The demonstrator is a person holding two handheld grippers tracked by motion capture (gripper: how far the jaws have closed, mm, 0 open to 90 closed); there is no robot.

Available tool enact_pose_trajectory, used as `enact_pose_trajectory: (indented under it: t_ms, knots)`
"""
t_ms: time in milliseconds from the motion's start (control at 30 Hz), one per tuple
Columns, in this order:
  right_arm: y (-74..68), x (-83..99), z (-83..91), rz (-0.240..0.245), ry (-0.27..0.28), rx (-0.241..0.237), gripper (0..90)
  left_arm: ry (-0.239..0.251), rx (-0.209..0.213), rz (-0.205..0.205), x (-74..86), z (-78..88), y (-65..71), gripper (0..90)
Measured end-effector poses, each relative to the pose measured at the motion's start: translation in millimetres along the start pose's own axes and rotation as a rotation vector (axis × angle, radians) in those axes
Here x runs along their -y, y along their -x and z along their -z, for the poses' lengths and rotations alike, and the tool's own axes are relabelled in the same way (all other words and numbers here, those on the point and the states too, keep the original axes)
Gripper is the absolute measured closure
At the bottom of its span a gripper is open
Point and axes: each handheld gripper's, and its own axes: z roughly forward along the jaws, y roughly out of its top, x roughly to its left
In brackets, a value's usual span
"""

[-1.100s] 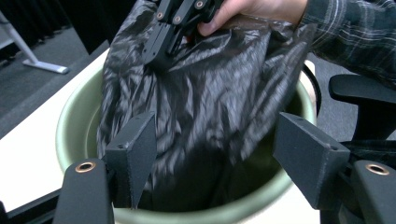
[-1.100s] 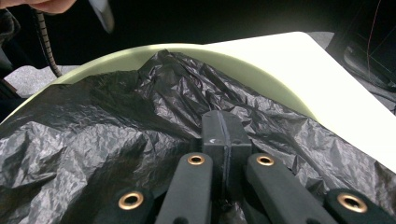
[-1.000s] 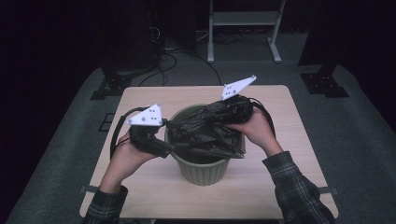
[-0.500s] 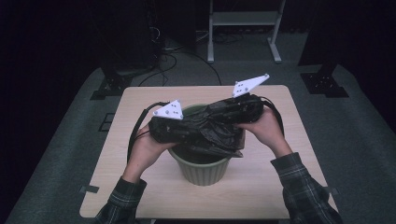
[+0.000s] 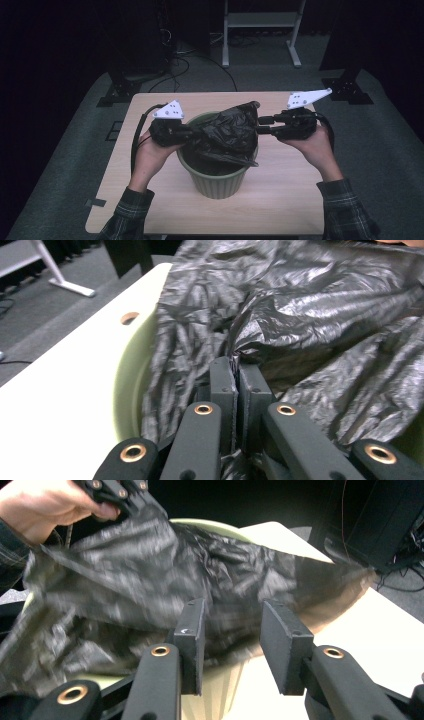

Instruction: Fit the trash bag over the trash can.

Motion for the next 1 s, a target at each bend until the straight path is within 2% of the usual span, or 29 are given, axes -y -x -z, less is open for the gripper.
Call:
enact_pose_trajectory:
  t_ms: [133, 333, 500, 600, 833, 967, 1000]
  knots:
    - [5.3, 8.3, 5.0, -0.032, 0.011, 0.017, 59.1, 0.005, -0.015, 0.006, 1.1, 6.8, -4.1, 87.1]
    - [7.2, 10.9, 4.9, -0.064, 0.039, 0.009, 56.7, 0.011, -0.010, 0.016, 3.7, 10.3, -5.0, 87.1]
    - [7.7, 10.4, 1.1, -0.074, 0.030, 0.027, 56.0, 0.014, -0.013, 0.021, 5.4, 12.1, -5.3, 87.1]
    - [10.8, 14.4, -0.5, -0.101, 0.020, 0.038, 54.6, 0.020, -0.013, 0.027, 6.9, 13.4, -6.4, 87.1]
    - [15.8, 24.2, -4.4, -0.154, 0.038, -0.007, 53.4, 0.019, -0.008, 0.030, 8.8, 13.7, -5.9, 87.2]
    - [18.9, 24.9, -11.5, -0.174, 0.031, -0.010, 53.8, 0.020, -0.008, 0.029, 9.4, 14.4, -5.8, 87.2]
    - [20.0, 25.0, -14.0, -0.182, 0.027, -0.011, 58.0, 0.020, -0.008, 0.029, 9.6, 14.6, -5.9, 87.2]
